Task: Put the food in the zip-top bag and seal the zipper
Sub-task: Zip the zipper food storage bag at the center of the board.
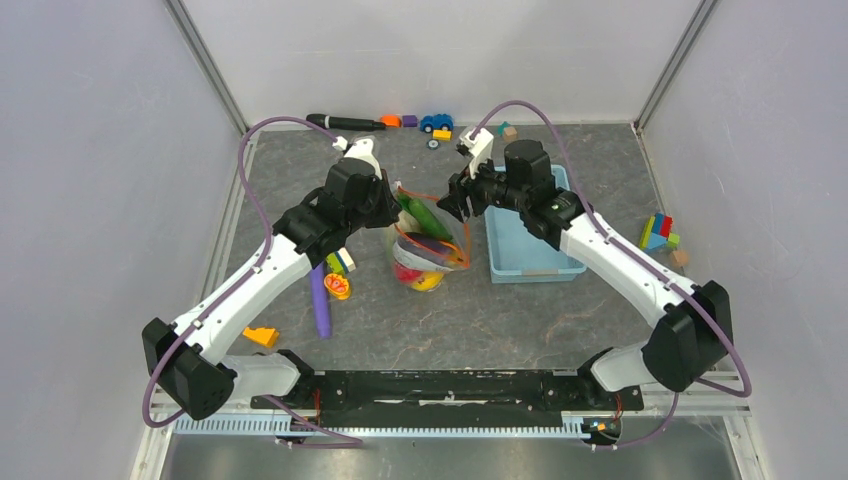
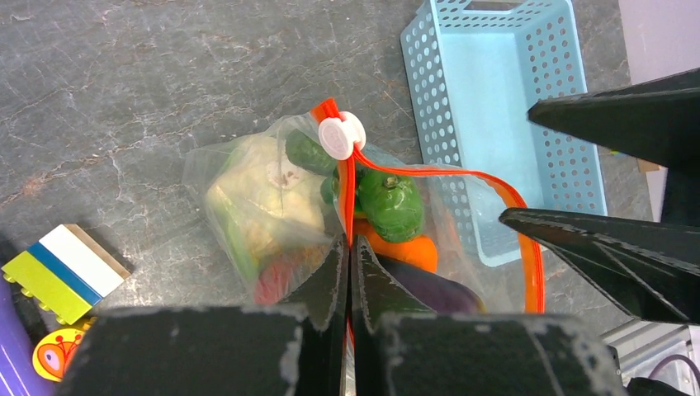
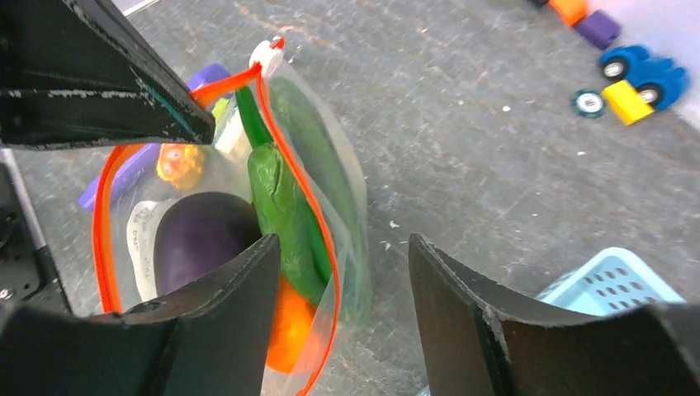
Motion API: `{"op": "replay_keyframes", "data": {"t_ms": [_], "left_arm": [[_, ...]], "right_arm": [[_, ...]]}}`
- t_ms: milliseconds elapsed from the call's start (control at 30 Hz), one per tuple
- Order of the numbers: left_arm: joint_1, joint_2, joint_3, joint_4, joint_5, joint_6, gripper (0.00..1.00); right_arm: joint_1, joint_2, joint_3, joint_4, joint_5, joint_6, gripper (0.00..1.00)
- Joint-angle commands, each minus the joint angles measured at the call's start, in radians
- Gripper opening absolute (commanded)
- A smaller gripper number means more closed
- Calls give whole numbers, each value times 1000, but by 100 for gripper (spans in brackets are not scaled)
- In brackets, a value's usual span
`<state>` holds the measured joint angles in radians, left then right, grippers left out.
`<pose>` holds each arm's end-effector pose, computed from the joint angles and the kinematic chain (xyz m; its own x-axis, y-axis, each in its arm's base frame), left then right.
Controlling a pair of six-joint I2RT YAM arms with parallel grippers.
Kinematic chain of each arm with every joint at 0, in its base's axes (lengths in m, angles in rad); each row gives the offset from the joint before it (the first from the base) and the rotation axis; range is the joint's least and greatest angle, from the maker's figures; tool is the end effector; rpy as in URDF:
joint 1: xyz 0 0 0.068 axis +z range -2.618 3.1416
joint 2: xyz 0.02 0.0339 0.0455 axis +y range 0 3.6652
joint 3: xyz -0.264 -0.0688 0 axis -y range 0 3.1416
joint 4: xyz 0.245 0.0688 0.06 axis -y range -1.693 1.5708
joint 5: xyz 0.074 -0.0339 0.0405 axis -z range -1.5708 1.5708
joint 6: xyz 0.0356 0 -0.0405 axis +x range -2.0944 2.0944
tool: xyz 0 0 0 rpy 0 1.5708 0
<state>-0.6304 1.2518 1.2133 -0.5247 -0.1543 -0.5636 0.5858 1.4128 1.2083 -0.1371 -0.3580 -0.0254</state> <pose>0.2267 -0.1587 0.3564 -0.6197 -0.2013 -0.7586 0.1732 0.9076 -0.3824 0.2695 0.1938 0.3472 -0.2589 -0.2003 -0.9449 -0.7998 0.5930 0.0934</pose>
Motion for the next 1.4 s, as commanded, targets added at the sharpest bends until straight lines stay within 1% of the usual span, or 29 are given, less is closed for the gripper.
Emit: {"op": "replay_keyframes", "data": {"t_ms": [0, 133, 167, 200, 267, 300, 367, 400, 433, 500, 567, 667, 700, 767, 833, 967, 1067, 1167, 1200, 1233, 1300, 1367], "left_arm": [[-5, -9, 8, 46, -23, -57, 2], [-5, 2, 14, 44, -27, -71, 2], [-5, 3, 14, 44, -25, -74, 2], [-5, 4, 14, 44, -24, -75, 2], [-5, 3, 12, 42, -23, -77, 3], [-5, 2, 12, 42, -20, -76, 3], [-5, -6, 7, 44, -4, -72, 5], [-5, -13, 3, 47, 3, -72, 5], [-5, -19, -2, 50, 5, -72, 6], [-5, -28, -14, 54, 4, -81, 6], [-5, -34, -25, 56, 7, -98, 7], [-5, -44, -46, 67, 0, -149, 7], [-5, -55, -62, 83, -4, -177, 8], [-8, -83, -132, 168, 24, -236, 13], [-11, -105, -195, 243, 44, -302, 16], [-30, -136, -265, 311, 25, -390, 18], [-60, -147, -287, 365, -6, -416, 19], [-85, -125, -258, 378, -18, -403, 19], [-86, -114, -244, 369, -19, -392, 23], [-86, -107, -228, 357, -20, -380, 28], [-87, -104, -206, 330, -24, -342, 42], [-87, -126, -194, 299, -39, -276, 59]], "right_arm": [[-17, 34, -7, 1, -162, 12, 63], [-18, 56, -9, 9, -198, 9, 63], [-17, 62, -10, 11, -194, 6, 60], [-16, 64, -10, 12, -184, 2, 54], [-17, 73, -10, 18, -162, -7, 37], [-17, 75, -10, 25, -156, -10, 26], [-17, 83, -4, 42, -155, -13, 13], [-17, 89, 3, 48, -155, -12, 8], [-17, 95, 12, 55, -156, -10, 6], [-16, 117, 39, 64, -167, -9, 2], [-17, 147, 76, 69, -184, -11, 0], [-17, 207, 151, 70, -214, -25, 0], [-14, 224, 180, 68, -223, -28, 0], [-15, 267, 236, 53, -253, -51, 0], [-15, 304, 287, 35, -276, -74, 0], [-12, 380, 398, -27, -314, -116, 0], [0, 423, 439, -41, -353, -146, 0], [15, 449, 461, -44, -345, -166, 0], [18, 455, 467, -44, -343, -165, 0], [18, 463, 473, -44, -342, -163, 0], [19, 468, 478, -48, -329, -166, 0], [18, 468, 477, -57, -313, -179, 0]]}}
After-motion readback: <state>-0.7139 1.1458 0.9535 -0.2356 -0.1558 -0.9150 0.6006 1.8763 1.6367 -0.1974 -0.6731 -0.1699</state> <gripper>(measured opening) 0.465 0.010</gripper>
